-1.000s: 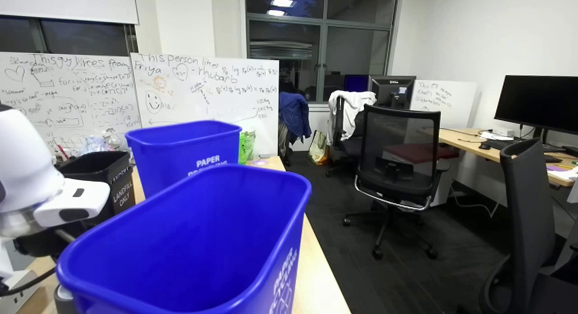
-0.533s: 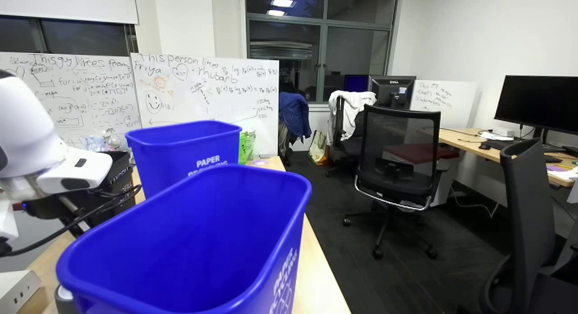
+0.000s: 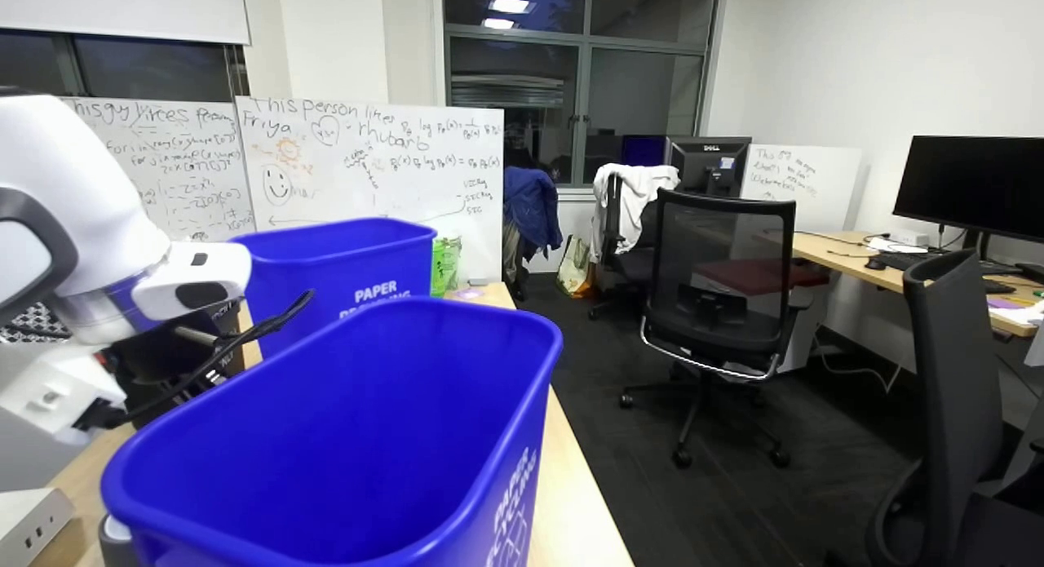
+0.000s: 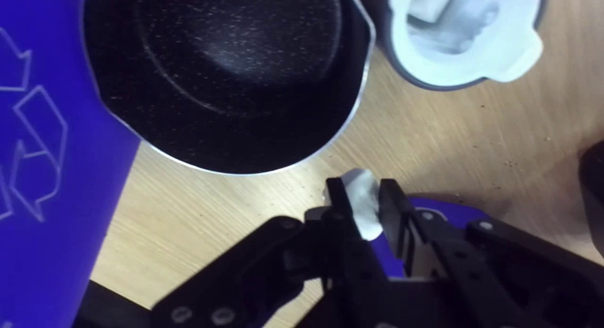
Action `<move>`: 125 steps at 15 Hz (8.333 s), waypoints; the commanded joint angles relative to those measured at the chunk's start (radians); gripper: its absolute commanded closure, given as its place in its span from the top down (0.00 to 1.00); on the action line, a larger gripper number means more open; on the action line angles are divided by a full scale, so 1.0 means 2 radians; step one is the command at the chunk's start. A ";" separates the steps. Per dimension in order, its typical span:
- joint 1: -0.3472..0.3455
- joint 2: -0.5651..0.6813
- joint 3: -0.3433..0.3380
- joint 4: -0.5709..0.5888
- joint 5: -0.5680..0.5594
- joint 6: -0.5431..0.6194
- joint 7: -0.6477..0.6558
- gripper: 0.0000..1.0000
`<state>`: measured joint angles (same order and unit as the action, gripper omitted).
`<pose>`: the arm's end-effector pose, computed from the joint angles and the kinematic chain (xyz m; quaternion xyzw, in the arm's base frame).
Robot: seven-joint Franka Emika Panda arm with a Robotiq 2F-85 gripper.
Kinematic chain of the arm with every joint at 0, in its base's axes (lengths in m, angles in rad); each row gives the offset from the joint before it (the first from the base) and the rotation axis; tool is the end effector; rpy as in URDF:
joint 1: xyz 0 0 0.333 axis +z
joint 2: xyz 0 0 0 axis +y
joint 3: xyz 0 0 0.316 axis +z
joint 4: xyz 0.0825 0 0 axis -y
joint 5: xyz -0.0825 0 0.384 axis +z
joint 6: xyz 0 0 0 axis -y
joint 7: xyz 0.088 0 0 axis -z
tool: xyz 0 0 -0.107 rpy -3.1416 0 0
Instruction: Pick up the white object from the mug and put it in the pot, then close the lid of the pot
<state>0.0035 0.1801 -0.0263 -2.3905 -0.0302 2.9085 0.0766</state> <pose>0.5331 -0.0103 0.2788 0.9851 -0.0345 0.1683 0.0037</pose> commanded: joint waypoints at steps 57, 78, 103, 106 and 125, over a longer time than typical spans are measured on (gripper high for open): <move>0.003 -0.252 0.066 -0.185 -0.070 -0.215 0.210 1.00; -0.015 -0.197 0.076 -0.203 -0.057 -0.163 0.298 1.00; -0.005 -0.013 -0.022 -0.201 -0.369 0.066 0.613 1.00; 0.004 -0.010 -0.038 -0.200 -0.407 0.084 0.643 0.97; 0.028 0.000 -0.056 -0.179 -0.537 0.113 0.744 0.14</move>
<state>0.0501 0.1639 -0.1300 -2.7609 -1.0711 3.1031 1.5489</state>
